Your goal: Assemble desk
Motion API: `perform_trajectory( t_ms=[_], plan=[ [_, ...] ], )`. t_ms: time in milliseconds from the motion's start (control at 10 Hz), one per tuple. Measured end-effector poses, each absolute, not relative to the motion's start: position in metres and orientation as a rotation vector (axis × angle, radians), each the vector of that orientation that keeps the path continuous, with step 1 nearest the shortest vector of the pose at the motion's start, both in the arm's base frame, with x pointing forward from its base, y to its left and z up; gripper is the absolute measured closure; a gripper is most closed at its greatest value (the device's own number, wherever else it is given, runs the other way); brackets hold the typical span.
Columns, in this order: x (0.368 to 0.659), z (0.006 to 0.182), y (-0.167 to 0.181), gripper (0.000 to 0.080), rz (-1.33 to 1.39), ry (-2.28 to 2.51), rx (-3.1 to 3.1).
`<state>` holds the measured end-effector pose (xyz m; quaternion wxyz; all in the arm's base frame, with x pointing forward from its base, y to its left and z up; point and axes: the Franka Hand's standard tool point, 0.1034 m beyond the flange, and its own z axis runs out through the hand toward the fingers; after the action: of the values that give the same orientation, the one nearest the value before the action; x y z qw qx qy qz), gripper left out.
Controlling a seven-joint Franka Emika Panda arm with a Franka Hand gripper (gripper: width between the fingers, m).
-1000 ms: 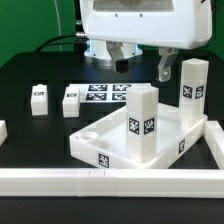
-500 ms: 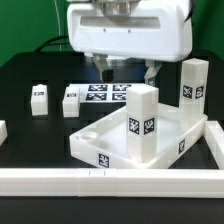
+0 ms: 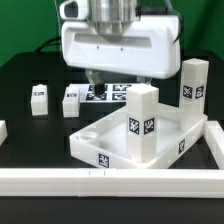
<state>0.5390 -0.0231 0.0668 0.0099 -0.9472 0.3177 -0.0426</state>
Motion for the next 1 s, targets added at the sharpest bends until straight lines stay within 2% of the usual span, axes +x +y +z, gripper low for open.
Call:
perform_trajectory(
  t_ms=[500, 600, 800, 900, 1000],
  plan=[
    [0.53, 0.02, -0.032, 0.0151, -0.146, 0.985, -3.009],
    [0.529, 0.014, -0.035, 0.0151, -0.143, 0.974, -3.021],
    [0.529, 0.014, -0.043, 0.0151, -0.143, 0.959, -3.034],
    [0.529, 0.015, -0.048, 0.0261, -0.146, 0.948, -3.04],
    [0.529, 0.015, -0.051, 0.0427, -0.148, 0.947, -3.043]
  ],
)
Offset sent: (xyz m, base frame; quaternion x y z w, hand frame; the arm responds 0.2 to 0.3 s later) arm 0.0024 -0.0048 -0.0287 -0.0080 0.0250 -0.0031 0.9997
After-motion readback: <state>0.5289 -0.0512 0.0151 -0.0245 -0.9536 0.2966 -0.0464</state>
